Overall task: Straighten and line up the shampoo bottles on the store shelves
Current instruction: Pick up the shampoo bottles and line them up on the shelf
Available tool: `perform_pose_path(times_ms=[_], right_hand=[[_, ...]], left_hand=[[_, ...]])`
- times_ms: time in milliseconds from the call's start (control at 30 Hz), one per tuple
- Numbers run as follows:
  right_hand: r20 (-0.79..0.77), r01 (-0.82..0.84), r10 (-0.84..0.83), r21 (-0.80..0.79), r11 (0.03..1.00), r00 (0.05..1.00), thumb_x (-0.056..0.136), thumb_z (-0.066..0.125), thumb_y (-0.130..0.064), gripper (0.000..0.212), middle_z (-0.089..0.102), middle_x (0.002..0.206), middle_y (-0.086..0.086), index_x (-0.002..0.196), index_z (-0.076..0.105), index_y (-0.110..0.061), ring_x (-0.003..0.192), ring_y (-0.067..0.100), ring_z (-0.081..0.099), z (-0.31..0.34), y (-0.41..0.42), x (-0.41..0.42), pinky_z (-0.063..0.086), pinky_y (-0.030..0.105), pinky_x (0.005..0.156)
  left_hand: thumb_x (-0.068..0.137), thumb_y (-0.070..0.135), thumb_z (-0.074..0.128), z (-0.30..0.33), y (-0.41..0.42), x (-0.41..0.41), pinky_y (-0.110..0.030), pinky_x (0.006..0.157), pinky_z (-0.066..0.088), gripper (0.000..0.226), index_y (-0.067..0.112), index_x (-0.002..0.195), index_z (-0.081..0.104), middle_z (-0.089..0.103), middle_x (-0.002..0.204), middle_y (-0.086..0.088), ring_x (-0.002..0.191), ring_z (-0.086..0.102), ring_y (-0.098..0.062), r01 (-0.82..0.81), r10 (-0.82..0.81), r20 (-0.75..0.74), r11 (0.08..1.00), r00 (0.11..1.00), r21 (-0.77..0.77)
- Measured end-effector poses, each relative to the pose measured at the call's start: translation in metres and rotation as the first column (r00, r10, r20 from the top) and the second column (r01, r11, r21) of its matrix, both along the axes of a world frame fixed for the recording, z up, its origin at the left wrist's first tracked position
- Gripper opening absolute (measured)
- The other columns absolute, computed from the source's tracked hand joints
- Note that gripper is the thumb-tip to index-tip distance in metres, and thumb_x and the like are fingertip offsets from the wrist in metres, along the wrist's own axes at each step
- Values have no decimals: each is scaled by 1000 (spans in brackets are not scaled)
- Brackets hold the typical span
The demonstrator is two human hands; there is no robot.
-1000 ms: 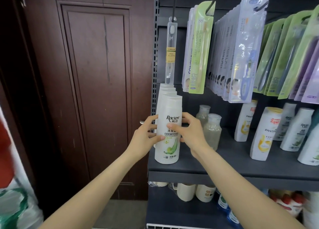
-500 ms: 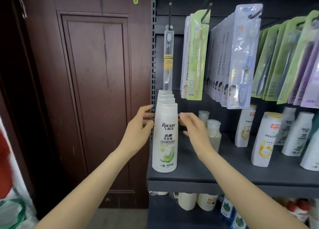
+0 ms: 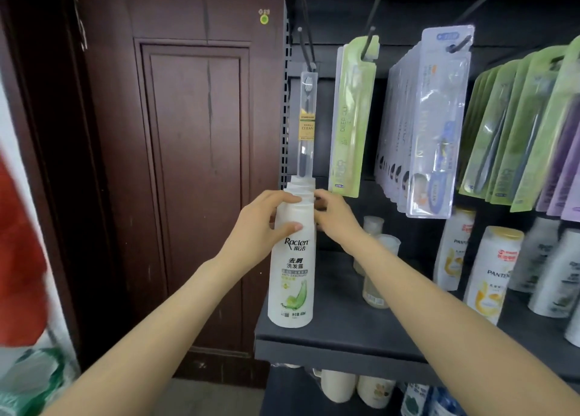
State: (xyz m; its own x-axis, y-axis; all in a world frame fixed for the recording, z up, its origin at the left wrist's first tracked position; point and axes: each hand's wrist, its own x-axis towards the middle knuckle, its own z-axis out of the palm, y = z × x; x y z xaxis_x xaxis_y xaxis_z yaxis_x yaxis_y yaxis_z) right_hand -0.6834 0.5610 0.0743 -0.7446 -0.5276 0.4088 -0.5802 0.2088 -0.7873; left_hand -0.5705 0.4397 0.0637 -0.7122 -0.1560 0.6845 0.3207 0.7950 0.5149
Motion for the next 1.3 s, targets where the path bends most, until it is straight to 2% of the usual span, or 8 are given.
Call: perform_pose_path(times_ms=[133,533,600,733,833,933,1167,1300], right_hand=[[49,-16,18,-52,999,999,89,60,-13,19,68,102,3,89,62,-31,97,23,64,-6,3,3,55,49,84],[-73,226,-233,-94,970,970,89,62,-13,23,65,103,3,112,60,-7,93,16,60,-13,45,32,51,31,78],[-83,244,-249,-63,968,965,91,61,-15,24,62,102,-1,114,60,-8,91,12,57,-11,58,39,46,20,69],[-35,269,-272,-60,961,962,90,61,-16,23,66,104,2,112,61,-10,92,14,62,-8,81,55,52,31,79],[43,249,-245,-104,963,968,91,61,-15,22,66,102,0,112,62,-11,84,6,61,-5,95,71,49,22,68],[109,201,-184,-177,964,977,90,61,-13,18,68,107,3,108,64,-15,91,13,65,-2,109,89,55,35,78],[263,11,83,-336,942,961,93,57,-11,23,70,102,4,115,63,-8,75,5,70,-3,139,126,53,20,55],[322,-31,176,-410,911,930,93,57,-11,27,68,110,11,118,61,-4,89,19,70,-9,139,142,56,25,59]], left_hand=[[82,18,69,-1,5,3,-14,81,47,35,26,113,56,52,118,11,99,56,-7,-2,1,20,999,1000,35],[83,17,68,1,7,4,-33,94,47,39,22,119,56,52,126,4,107,54,-15,-18,17,39,999,999,31],[84,16,67,0,7,4,-30,96,43,40,21,122,55,49,131,3,113,52,-16,-24,23,34,1000,999,10],[84,15,66,0,13,8,-18,100,27,48,18,130,50,44,139,0,128,41,-15,-61,62,19,998,998,-20],[85,17,65,2,27,19,-18,100,22,49,19,131,49,44,140,0,129,38,-16,-137,134,-71,990,988,-38],[86,19,64,-3,54,38,-13,95,26,40,21,124,54,51,125,8,117,44,-8,-56,42,-173,995,984,-81],[77,38,72,-29,91,78,-15,77,45,50,32,120,46,58,110,17,97,57,-1,167,-217,279,967,936,194],[74,41,74,-44,93,111,-29,82,55,48,30,116,55,67,108,13,93,65,-2,133,-213,283,951,935,278]])
